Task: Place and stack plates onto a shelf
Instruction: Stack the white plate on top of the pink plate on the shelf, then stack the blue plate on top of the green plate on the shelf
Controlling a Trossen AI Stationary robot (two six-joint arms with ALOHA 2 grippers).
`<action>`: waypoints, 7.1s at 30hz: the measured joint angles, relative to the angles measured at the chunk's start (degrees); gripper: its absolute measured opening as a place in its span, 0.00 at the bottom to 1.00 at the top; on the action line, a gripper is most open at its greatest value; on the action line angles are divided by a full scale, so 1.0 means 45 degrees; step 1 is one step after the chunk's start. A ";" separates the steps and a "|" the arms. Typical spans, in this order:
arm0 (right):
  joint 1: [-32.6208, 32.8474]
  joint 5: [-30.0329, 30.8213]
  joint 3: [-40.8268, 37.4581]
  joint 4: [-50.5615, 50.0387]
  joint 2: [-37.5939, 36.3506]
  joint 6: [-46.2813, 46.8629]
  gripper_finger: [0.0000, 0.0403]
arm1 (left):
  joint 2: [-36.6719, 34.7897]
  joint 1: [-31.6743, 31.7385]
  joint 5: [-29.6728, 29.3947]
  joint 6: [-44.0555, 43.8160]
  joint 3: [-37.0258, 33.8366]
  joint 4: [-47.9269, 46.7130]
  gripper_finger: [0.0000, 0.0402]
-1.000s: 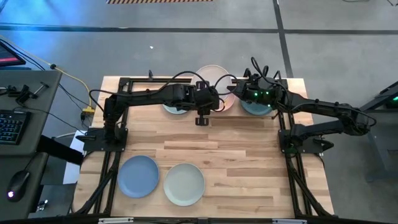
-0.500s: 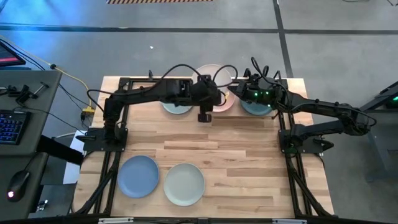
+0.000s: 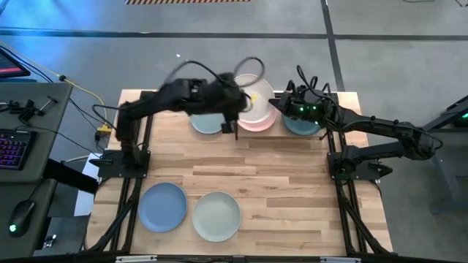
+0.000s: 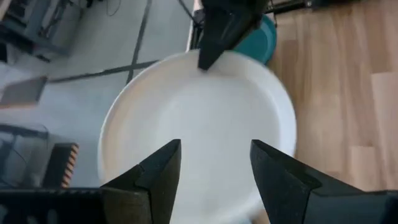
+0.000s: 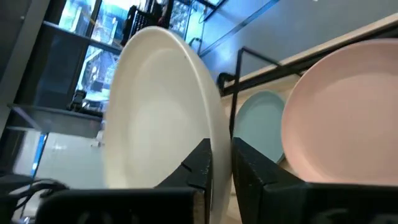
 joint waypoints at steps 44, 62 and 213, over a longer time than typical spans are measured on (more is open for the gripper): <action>-0.2810 -0.0285 0.0005 -0.2059 0.5132 -0.1477 0.00 | -0.9414 0.0781 0.0389 -0.5848 -0.8284 0.4095 0.46; -0.2596 -0.0503 0.0005 -0.2230 0.5209 -0.2015 0.27 | -0.9387 0.0782 0.0385 -0.5624 -0.8280 0.4468 0.46; 0.6744 -0.2077 0.0000 0.1859 0.5003 0.2239 0.50 | -0.6122 -0.1476 0.5379 -1.0918 -1.5556 0.6668 0.00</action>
